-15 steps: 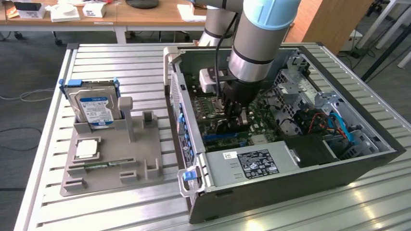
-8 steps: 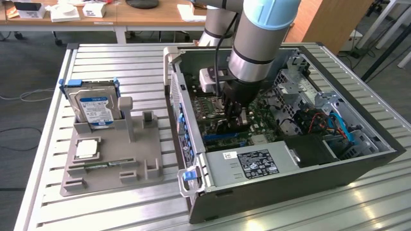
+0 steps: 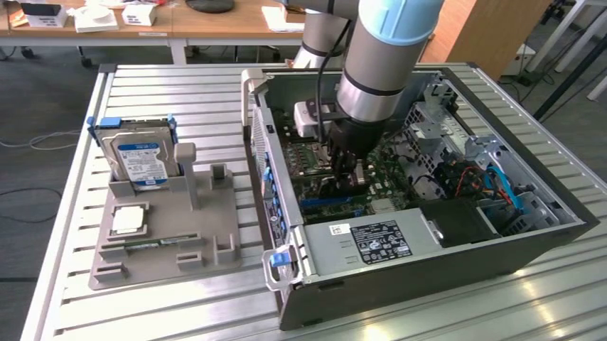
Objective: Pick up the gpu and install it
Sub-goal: 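Insert the gpu into the slot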
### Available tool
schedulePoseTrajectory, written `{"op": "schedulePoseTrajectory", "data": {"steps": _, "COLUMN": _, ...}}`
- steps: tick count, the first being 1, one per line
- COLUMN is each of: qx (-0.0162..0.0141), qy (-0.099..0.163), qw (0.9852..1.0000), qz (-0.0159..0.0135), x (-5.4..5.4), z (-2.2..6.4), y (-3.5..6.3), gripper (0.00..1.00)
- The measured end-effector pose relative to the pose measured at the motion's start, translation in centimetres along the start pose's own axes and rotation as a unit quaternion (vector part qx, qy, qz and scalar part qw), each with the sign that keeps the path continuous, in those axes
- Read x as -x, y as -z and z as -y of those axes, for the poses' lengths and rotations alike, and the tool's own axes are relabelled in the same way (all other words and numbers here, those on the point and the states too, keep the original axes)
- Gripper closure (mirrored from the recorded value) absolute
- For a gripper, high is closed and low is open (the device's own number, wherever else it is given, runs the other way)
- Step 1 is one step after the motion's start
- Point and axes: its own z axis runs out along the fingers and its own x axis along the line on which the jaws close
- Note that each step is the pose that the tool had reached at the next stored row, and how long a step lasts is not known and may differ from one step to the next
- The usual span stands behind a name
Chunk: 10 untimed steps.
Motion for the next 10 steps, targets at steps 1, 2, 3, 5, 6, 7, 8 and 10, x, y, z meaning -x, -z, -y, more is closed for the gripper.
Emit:
{"op": "schedulePoseTrajectory", "data": {"steps": 1, "qx": 0.0000, "qy": 0.000, "qw": 1.0000, "qz": 0.0000, "x": 0.00, "z": 0.00, "y": 0.00, "gripper": 0.73}}
{"op": "schedulePoseTrajectory", "data": {"steps": 2, "qx": 0.0000, "qy": 0.000, "qw": 1.0000, "qz": 0.0001, "x": 0.00, "z": 0.00, "y": -0.01, "gripper": 0.73}}
{"op": "schedulePoseTrajectory", "data": {"steps": 3, "qx": 0.0000, "qy": 0.000, "qw": 1.0000, "qz": 0.0001, "x": 0.00, "z": 0.00, "y": -0.02, "gripper": 0.73}}
{"op": "schedulePoseTrajectory", "data": {"steps": 5, "qx": -0.0001, "qy": 0.000, "qw": 1.0000, "qz": 0.0002, "x": 0.04, "z": -0.05, "y": -0.06, "gripper": 0.73}}
{"op": "schedulePoseTrajectory", "data": {"steps": 6, "qx": -0.0001, "qy": 0.000, "qw": 1.0000, "qz": 0.0001, "x": 0.04, "z": -0.07, "y": -0.06, "gripper": 0.73}}
{"op": "schedulePoseTrajectory", "data": {"steps": 7, "qx": 0.0000, "qy": 0.000, "qw": 1.0000, "qz": 0.0001, "x": 0.04, "z": -0.08, "y": -0.07, "gripper": 0.73}}
{"op": "schedulePoseTrajectory", "data": {"steps": 8, "qx": 0.0000, "qy": 0.000, "qw": 1.0000, "qz": 0.0000, "x": 0.04, "z": -0.09, "y": -0.06, "gripper": 0.73}}
{"op": "schedulePoseTrajectory", "data": {"steps": 10, "qx": 0.0000, "qy": 0.000, "qw": 1.0000, "qz": 0.0001, "x": 0.04, "z": -0.11, "y": -0.07, "gripper": 0.73}}
